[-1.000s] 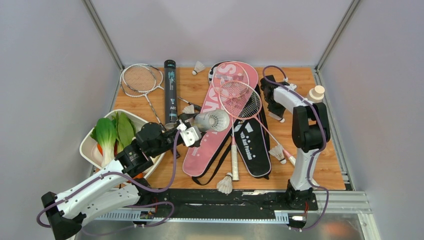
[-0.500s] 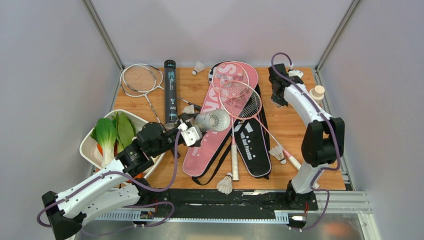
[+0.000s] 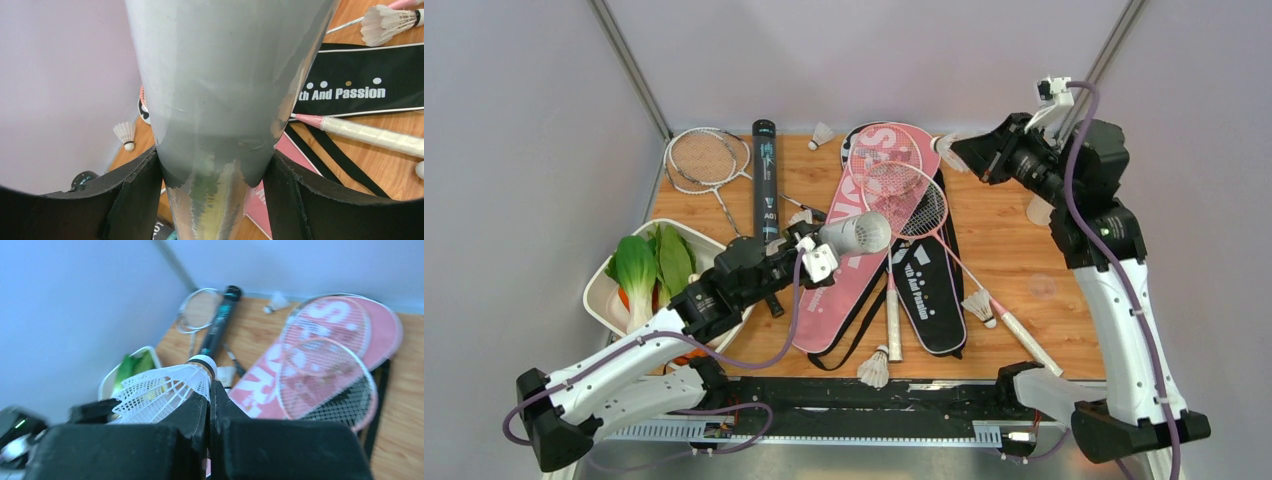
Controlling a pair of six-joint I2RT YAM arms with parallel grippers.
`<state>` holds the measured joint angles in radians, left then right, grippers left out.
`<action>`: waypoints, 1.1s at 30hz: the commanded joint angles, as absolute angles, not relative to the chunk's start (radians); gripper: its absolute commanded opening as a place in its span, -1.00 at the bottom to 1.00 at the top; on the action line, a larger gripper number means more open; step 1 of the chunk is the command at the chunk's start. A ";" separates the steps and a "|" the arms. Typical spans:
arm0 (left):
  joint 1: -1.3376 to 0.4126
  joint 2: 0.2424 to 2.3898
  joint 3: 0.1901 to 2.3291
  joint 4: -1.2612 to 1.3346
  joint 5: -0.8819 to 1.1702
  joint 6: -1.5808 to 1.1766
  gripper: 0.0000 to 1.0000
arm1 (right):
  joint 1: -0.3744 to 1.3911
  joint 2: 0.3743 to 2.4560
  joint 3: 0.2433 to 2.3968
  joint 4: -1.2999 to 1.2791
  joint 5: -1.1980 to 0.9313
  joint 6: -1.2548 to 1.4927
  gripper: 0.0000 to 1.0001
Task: Pack up the badminton gear
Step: Place the shuttlecock at the shuttle tube.
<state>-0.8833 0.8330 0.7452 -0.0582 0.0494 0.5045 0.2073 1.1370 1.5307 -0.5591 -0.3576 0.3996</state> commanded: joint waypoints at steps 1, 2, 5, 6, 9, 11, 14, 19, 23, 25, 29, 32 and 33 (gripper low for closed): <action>-0.887 0.856 0.823 -0.023 0.026 0.531 -1.00 | 0.213 1.078 1.474 -0.423 -0.775 0.476 -1.00; -0.888 0.859 0.831 -0.028 0.023 0.533 -1.00 | 0.213 1.055 1.452 -0.409 -0.801 0.492 -1.00; -0.887 0.875 0.842 -0.031 0.009 0.536 -1.00 | 0.217 0.991 1.365 -0.367 -0.859 0.539 -1.00; -0.888 0.878 0.845 -0.030 0.008 0.537 -1.00 | 0.217 0.972 1.341 -0.363 -0.880 0.550 -1.00; -0.887 0.896 0.855 -0.025 0.009 0.533 -1.00 | 0.224 0.943 1.304 -0.330 -0.947 0.590 -1.00; -0.887 0.909 0.865 -0.023 0.016 0.529 -1.00 | 0.229 0.928 1.297 -0.321 -0.959 0.609 -1.00; -0.887 0.928 0.875 -0.024 0.019 0.527 -1.00 | 0.236 0.918 1.299 -0.316 -0.985 0.621 -1.00; -0.887 0.954 0.892 -0.025 0.018 0.528 -1.00 | 0.244 0.919 1.272 -0.315 -0.972 0.625 -1.00; -0.888 0.964 0.910 -0.032 0.027 0.515 -1.00 | 0.286 0.949 1.259 -0.314 -0.926 0.611 -1.00; -0.888 0.969 0.921 -0.041 0.030 0.505 -1.00 | 0.322 0.973 1.250 -0.314 -0.901 0.587 -1.00; -0.887 0.975 0.960 -0.082 0.046 0.478 -1.00 | 0.398 1.024 1.234 -0.314 -0.831 0.567 -1.00; -0.888 0.979 0.970 -0.093 0.056 0.482 -1.00 | 0.450 1.057 1.247 -0.313 -0.779 0.559 -1.00; -0.888 0.980 0.970 -0.095 0.053 0.484 -1.00 | 0.461 1.062 1.252 -0.313 -0.756 0.557 -0.94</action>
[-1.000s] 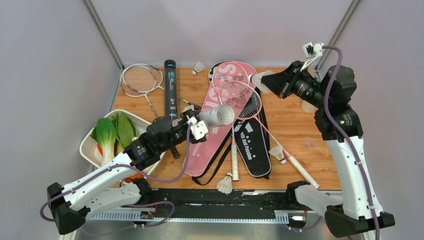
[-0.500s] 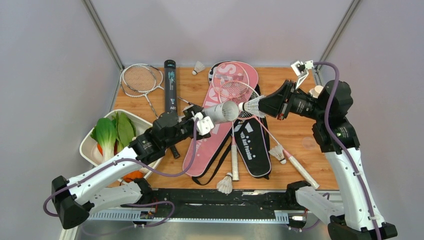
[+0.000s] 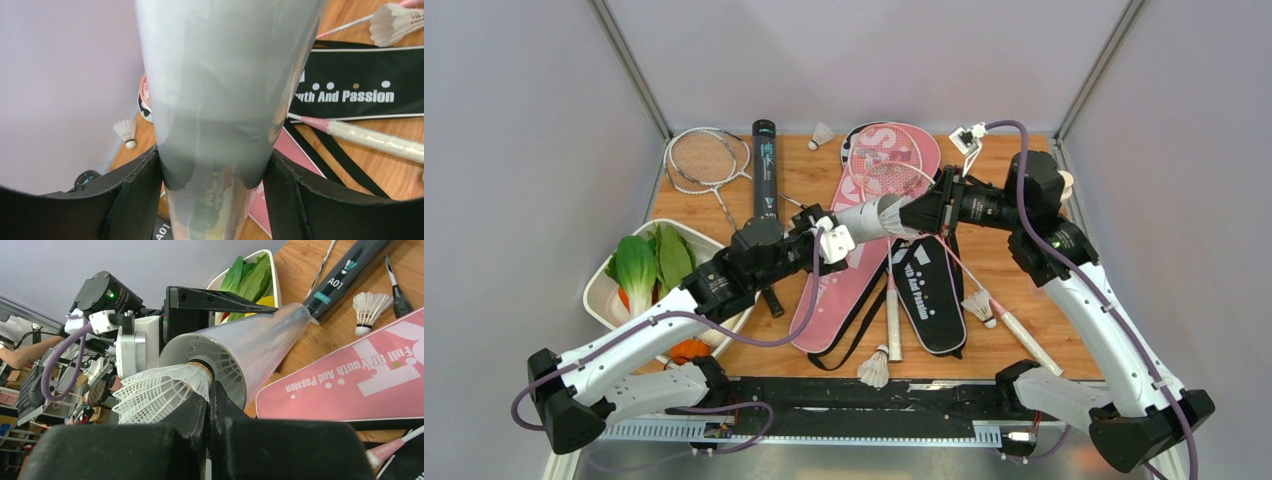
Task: Pack up the badminton gear
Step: Place the shuttlecock at the shuttle tube.
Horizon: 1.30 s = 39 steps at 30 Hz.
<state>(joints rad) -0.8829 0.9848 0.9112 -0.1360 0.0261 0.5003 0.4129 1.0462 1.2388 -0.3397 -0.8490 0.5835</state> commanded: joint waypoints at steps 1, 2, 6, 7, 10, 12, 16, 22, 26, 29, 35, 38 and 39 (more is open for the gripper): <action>-0.888 0.982 0.970 -0.099 0.053 0.491 -1.00 | 0.467 1.063 1.257 -0.313 -0.734 0.553 -0.88; -0.888 0.983 0.969 -0.101 0.053 0.495 -1.00 | 0.473 1.063 1.260 -0.313 -0.711 0.550 -0.85; -0.887 0.984 0.961 -0.102 0.063 0.500 -1.00 | 0.478 1.075 1.268 -0.313 -0.675 0.545 -0.59; -0.888 0.982 0.960 -0.101 0.064 0.494 -1.00 | 0.482 1.079 1.265 -0.314 -0.671 0.543 -0.48; -0.888 0.971 0.956 -0.093 0.071 0.482 -1.00 | 0.492 1.068 1.246 -0.319 -0.617 0.544 -0.01; -0.888 0.964 0.951 -0.089 0.071 0.480 -1.00 | 0.493 1.060 1.248 -0.329 -0.589 0.545 0.09; -0.887 0.960 0.947 -0.089 0.054 0.489 -1.00 | 0.492 1.042 1.272 -0.348 -0.579 0.550 0.26; -0.888 0.935 0.951 -0.092 0.079 0.448 -1.00 | 0.492 0.955 1.282 -0.364 -0.544 0.574 0.54; -0.887 0.920 0.947 -0.069 0.090 0.427 -1.00 | 0.492 0.918 1.300 -0.382 -0.493 0.573 0.83; -0.888 0.916 0.951 -0.070 0.101 0.417 -1.00 | 0.493 0.920 1.305 -0.408 -0.474 0.563 0.80; -0.888 0.894 0.929 -0.050 0.112 0.409 -1.00 | 0.493 0.941 1.288 -0.422 -0.456 0.555 0.53; -0.888 0.890 0.928 -0.051 0.111 0.410 -1.00 | 0.493 0.959 1.271 -0.421 -0.466 0.551 0.51; -0.888 0.889 0.928 -0.049 0.110 0.411 -1.00 | 0.492 0.969 1.269 -0.422 -0.486 0.548 0.50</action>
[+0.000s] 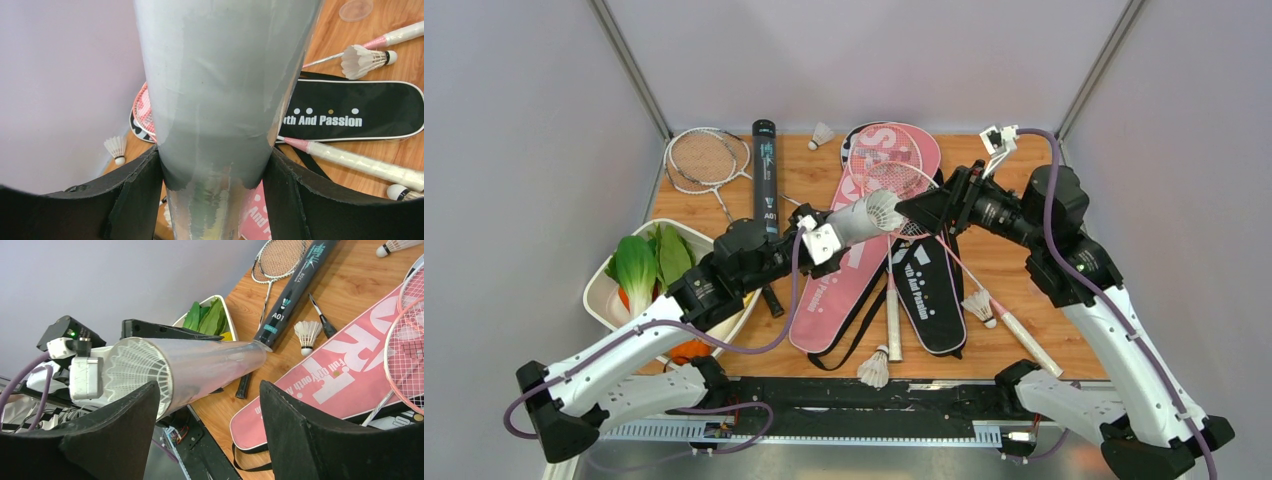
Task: Pack up the badminton gear
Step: Place the shuttlecock at the shuttle tube.
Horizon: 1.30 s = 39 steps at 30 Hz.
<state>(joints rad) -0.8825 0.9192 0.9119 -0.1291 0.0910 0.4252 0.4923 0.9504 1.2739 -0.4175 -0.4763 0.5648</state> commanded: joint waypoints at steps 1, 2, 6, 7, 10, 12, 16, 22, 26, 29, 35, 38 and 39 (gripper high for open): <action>-0.887 0.889 0.928 -0.049 0.110 0.411 -1.00 | 0.492 0.981 1.268 -0.422 -0.507 0.544 0.50; -0.887 0.893 0.930 -0.049 0.109 0.413 -1.00 | 0.493 0.993 1.268 -0.421 -0.524 0.539 0.50; -0.888 0.907 0.937 -0.051 0.106 0.427 -1.00 | 0.502 1.032 1.281 -0.423 -0.521 0.526 0.52; -0.888 0.911 0.936 -0.051 0.102 0.434 -1.00 | 0.505 1.042 1.286 -0.422 -0.519 0.521 0.51; -0.887 0.917 0.937 -0.051 0.095 0.445 -1.00 | 0.514 1.078 1.303 -0.438 -0.513 0.508 0.42; -0.887 0.920 0.937 -0.053 0.091 0.455 -1.00 | 0.520 1.101 1.309 -0.453 -0.506 0.496 0.30; -0.888 0.920 0.924 -0.048 0.084 0.496 -1.00 | 0.529 1.134 1.309 -0.488 -0.476 0.475 -0.18; -0.887 0.926 0.892 -0.016 0.077 0.569 -1.00 | 0.528 1.147 1.290 -0.498 -0.498 0.434 -0.05; -0.888 0.966 0.929 -0.039 0.055 0.553 -1.00 | 0.528 1.127 1.302 -0.498 -0.465 0.452 -0.02; -0.887 0.981 0.954 -0.060 0.012 0.525 -1.00 | 0.528 1.096 1.345 -0.496 -0.416 0.487 0.26; -0.886 0.977 0.982 -0.074 -0.084 0.470 -1.00 | 0.528 1.006 1.384 -0.446 -0.301 0.482 0.54; -0.886 0.981 1.022 -0.100 -0.092 0.382 -1.00 | 0.528 0.939 1.321 -0.355 -0.304 0.418 0.74; -0.887 0.983 1.049 -0.106 -0.096 0.355 -1.00 | 0.528 0.912 1.291 -0.314 -0.302 0.407 0.85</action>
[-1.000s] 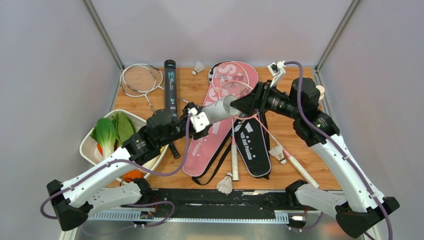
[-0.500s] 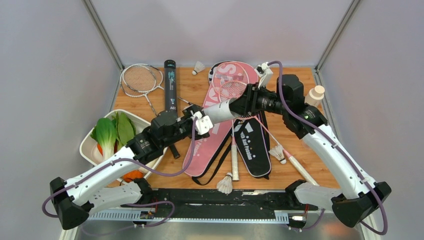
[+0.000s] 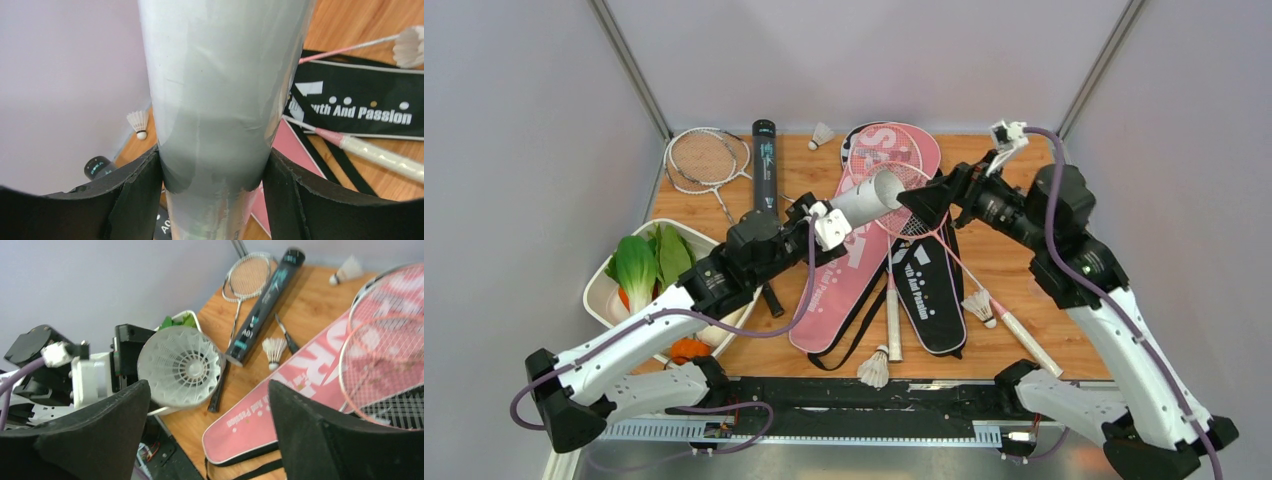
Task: Pack up the badminton gear
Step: Place the shuttlecock at the shuttle tube, then adjust the shuttle tube.
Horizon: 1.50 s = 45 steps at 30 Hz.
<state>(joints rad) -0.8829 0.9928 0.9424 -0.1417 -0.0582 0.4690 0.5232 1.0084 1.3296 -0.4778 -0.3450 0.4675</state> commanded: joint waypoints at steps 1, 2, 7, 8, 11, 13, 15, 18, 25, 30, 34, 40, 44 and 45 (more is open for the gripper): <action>-0.886 0.987 1.062 -0.118 -0.097 0.295 -1.00 | 0.528 0.880 1.258 -0.265 -0.305 0.399 0.97; -0.886 0.988 1.088 -0.123 -0.093 0.267 -1.00 | 0.528 0.852 1.218 -0.213 -0.314 0.390 1.00; -0.886 0.971 1.135 -0.070 -0.086 0.028 -1.00 | 0.528 0.697 1.006 0.058 -0.417 0.324 1.00; -0.886 0.967 1.133 -0.050 -0.067 -0.042 -1.00 | 0.528 0.676 0.961 0.106 -0.443 0.319 1.00; -0.885 0.951 1.109 0.095 -0.017 -0.166 -1.00 | 0.528 0.646 0.861 0.227 -0.511 0.338 1.00; -0.885 0.955 1.097 0.183 0.002 -0.263 -1.00 | 0.528 0.660 0.836 0.268 -0.573 0.348 1.00; -0.886 0.967 1.096 0.248 0.015 -0.355 -1.00 | 0.530 0.696 0.835 0.272 -0.613 0.355 1.00; -0.887 0.995 1.102 0.332 0.056 -0.449 -1.00 | 0.530 0.749 0.838 0.273 -0.656 0.368 1.00; -0.885 1.041 1.065 0.476 0.116 -0.539 -1.00 | 0.578 0.848 0.854 0.312 -0.675 0.414 1.00; -0.887 1.057 1.019 0.551 0.120 -0.581 -1.00 | 0.620 0.920 0.902 0.261 -0.609 0.337 0.89; -0.886 1.054 1.009 0.553 0.114 -0.582 -1.00 | 0.625 0.961 0.937 0.215 -0.600 0.305 0.54; -0.885 1.040 1.001 0.537 0.115 -0.573 -1.00 | 0.625 0.970 0.926 0.209 -0.557 0.290 -0.08; -0.886 1.029 1.021 0.453 0.089 -0.528 -0.57 | 0.625 0.945 0.911 0.205 -0.504 0.310 -0.34; -0.886 1.020 1.024 0.414 0.068 -0.504 -0.33 | 0.626 0.932 0.904 0.205 -0.468 0.321 -0.37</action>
<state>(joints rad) -0.8814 1.0657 0.9897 0.4335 0.0952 -0.5526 0.6220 0.9657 0.8913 0.2024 -0.5873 0.3130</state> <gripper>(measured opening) 0.718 0.633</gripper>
